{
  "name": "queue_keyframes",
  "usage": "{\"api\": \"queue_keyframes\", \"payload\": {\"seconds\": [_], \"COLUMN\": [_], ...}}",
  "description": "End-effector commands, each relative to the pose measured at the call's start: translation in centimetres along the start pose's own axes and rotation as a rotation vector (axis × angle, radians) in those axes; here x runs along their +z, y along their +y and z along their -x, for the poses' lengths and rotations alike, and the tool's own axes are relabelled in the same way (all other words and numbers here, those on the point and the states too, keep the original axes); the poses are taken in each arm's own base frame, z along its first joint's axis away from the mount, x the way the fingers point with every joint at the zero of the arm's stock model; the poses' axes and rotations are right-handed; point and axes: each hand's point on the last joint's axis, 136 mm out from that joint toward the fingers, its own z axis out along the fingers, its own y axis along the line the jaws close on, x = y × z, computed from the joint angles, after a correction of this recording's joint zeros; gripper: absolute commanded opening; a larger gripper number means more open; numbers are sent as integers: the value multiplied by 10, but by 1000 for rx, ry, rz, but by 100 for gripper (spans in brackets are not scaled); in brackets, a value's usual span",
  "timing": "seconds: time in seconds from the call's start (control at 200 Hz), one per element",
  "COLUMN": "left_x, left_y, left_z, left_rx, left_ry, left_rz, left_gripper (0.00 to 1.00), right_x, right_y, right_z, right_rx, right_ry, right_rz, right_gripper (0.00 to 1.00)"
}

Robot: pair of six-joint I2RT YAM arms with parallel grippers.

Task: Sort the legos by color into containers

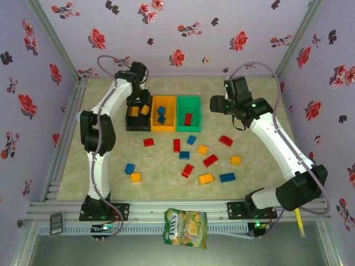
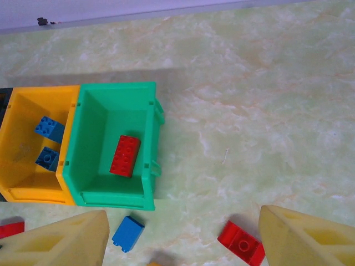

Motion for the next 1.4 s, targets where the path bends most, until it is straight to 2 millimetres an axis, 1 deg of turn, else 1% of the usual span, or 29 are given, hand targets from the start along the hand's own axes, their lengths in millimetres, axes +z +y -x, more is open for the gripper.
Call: {"api": "queue_keyframes", "payload": {"seconds": [0.0, 0.125, 0.245, 0.335, 0.4, 0.48, 0.625, 0.69, 0.765, 0.81, 0.825, 0.865, 0.99, 1.095, 1.175, 1.235, 1.395], "left_x": [-31, -56, -91, -118, -135, -152, -172, -181, -193, -196, -199, -201, -198, -199, -200, -200, -195], "left_y": [0, 1, 0, -1, -1, -2, 0, -4, -11, -14, -17, -20, -25, -35, -38, -39, -40], "left_z": [7, 11, 12, 8, 0, -13, -41, -52, -63, -73, -71, -76, -90, -98, -102, -102, -103], "left_rx": [12, 12, 18, 26, 30, 43, 26, 32, 51, 61, 65, 70, 65, 106, 140, 150, 158], "left_ry": [-47, -94, -162, -206, -226, -259, -270, -273, -301, -297, -320, -326, -326, -363, -391, -394, -379], "left_rz": [-28, -42, -73, -98, -115, -132, -165, -202, -247, -280, -296, -323, -370, -415, -425, -427, -425], "left_gripper": [51, 51, 52, 53, 54, 55, 58, 59, 61, 63, 63, 64, 63, 63, 65, 66, 66], "right_x": [0, 2, 4, 7, 10, 14, 25, 30, 39, 44, 46, 52, 67, 78, 87, 91, 105], "right_y": [-1, 0, 2, 5, 6, 12, 29, 38, 54, 63, 66, 72, 90, 101, 108, 112, 131], "right_z": [2, 1, 0, -2, -3, -6, -14, -21, -36, -45, -50, -59, -90, -114, -131, -138, -160], "right_rx": [23, 23, 21, 15, 15, 10, -4, -4, -2, -1, -1, 6, 13, 27, 23, 16, -26], "right_ry": [-8, -5, 3, 12, 24, 37, 70, 96, 131, 149, 158, 178, 226, 245, 267, 272, 304], "right_rz": [2, 3, 11, 14, 8, 19, 43, 63, 98, 114, 119, 129, 134, 139, 131, 117, 116], "right_gripper": [72, 72, 72, 72, 72, 72, 71, 70, 70, 70, 70, 69, 68, 68, 67, 66, 66]}}
